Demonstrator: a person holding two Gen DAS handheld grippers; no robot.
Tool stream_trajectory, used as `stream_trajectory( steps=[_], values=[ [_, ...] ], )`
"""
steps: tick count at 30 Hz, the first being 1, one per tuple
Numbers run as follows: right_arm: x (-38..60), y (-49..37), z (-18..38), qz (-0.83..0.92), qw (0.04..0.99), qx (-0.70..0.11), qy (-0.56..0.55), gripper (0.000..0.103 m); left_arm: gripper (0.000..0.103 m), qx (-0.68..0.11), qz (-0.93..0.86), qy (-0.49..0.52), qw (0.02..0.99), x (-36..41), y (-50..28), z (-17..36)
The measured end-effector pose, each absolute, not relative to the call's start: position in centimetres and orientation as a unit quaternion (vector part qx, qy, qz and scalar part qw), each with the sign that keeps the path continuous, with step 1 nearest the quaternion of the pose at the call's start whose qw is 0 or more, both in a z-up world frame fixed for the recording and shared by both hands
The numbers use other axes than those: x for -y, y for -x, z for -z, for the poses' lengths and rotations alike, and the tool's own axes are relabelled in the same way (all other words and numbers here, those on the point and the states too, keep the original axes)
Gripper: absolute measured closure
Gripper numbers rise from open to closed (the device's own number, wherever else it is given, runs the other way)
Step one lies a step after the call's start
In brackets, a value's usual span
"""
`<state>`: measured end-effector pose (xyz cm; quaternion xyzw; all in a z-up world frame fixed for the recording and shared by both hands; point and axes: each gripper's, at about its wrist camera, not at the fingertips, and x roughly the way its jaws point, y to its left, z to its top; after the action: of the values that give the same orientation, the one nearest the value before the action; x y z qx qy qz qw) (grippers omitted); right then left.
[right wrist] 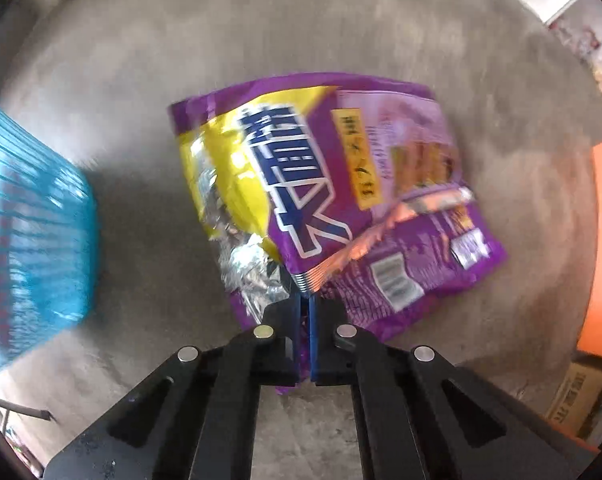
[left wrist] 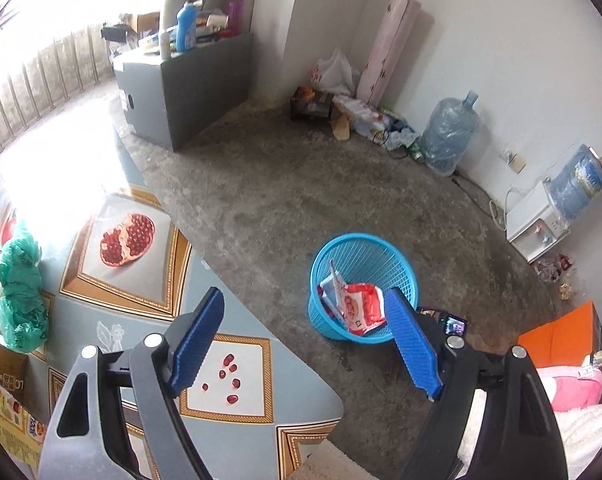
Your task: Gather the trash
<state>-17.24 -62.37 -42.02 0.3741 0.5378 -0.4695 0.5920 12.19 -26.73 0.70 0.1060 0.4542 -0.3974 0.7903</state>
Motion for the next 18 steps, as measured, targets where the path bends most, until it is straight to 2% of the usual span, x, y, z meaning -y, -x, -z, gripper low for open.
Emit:
stream_trajectory(
  steps=[7,12,15,18],
  values=[
    [58.6,13.3,27.5,0.471,0.714,-0.409,-0.318,0.102,0.023,-0.433,0.415,-0.078,0.796,25.0,-11.5,-2.3],
    [51.8,7.5,17.2,0.359,0.832,-0.334,-0.258,0.102,0.023,-0.412,0.422,-0.072,0.805,23.1,-10.8,-3.5],
    [48.0,4.1,15.7,0.26,0.87,-0.333,-0.253,0.102,0.023,-0.413,0.417,-0.064,0.807,22.0,-10.9,-3.4],
    [45.5,1.8,17.8,0.185,0.868,-0.361,-0.286,0.102,0.023,-0.425,0.408,-0.056,0.806,21.0,-11.3,-2.9]
  ],
)
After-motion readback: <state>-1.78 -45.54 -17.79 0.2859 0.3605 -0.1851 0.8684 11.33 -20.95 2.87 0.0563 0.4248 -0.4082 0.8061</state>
